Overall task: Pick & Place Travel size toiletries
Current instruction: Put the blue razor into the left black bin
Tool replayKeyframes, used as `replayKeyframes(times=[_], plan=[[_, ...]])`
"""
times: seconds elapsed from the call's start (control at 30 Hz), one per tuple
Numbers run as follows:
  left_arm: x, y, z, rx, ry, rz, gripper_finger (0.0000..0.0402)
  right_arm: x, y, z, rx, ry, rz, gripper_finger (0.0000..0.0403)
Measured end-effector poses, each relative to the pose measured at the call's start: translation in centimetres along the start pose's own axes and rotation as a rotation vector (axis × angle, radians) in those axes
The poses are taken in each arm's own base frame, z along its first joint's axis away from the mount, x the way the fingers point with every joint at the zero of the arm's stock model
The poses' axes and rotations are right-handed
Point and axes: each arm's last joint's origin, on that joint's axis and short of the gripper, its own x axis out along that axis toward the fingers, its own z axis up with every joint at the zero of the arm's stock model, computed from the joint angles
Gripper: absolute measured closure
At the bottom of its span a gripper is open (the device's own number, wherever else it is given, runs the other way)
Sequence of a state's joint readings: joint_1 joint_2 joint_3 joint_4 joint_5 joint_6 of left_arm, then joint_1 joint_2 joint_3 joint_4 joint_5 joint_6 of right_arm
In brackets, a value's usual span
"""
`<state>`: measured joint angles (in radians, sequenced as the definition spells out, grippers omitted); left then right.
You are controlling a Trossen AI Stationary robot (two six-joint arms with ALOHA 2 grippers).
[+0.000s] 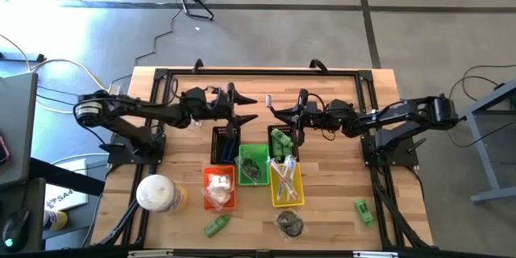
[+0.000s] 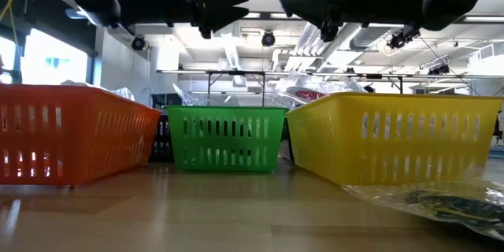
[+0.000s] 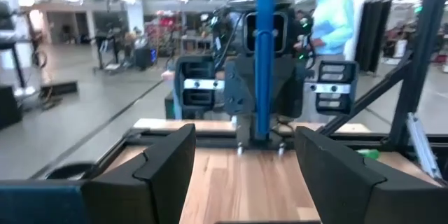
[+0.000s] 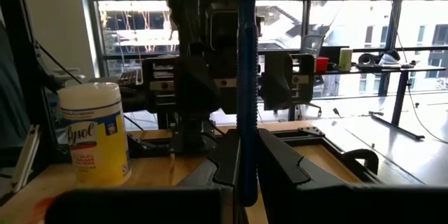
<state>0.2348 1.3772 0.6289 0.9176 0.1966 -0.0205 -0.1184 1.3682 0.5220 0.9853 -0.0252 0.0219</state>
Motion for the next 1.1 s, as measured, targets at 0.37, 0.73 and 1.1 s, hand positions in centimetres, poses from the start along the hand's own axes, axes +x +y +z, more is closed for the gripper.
replayKeyframes(times=[0.37,0.73,1.1], plan=[[1.8,0.2,-0.5,-0.021,-0.060,-0.062,0.0162,0.2,0.0,-0.6,0.000,0.018,-0.001,0.0378],[4.9,0.7,-0.5,-0.061,0.031,-0.112,0.0162,0.7,-0.2,-1.7,0.002,0.029,-0.049,0.0378],[5.0,0.7,-0.5,-0.044,0.031,-0.121,0.0207,0.7,-0.3,-1.7,-0.002,0.030,-0.055,0.0378]])
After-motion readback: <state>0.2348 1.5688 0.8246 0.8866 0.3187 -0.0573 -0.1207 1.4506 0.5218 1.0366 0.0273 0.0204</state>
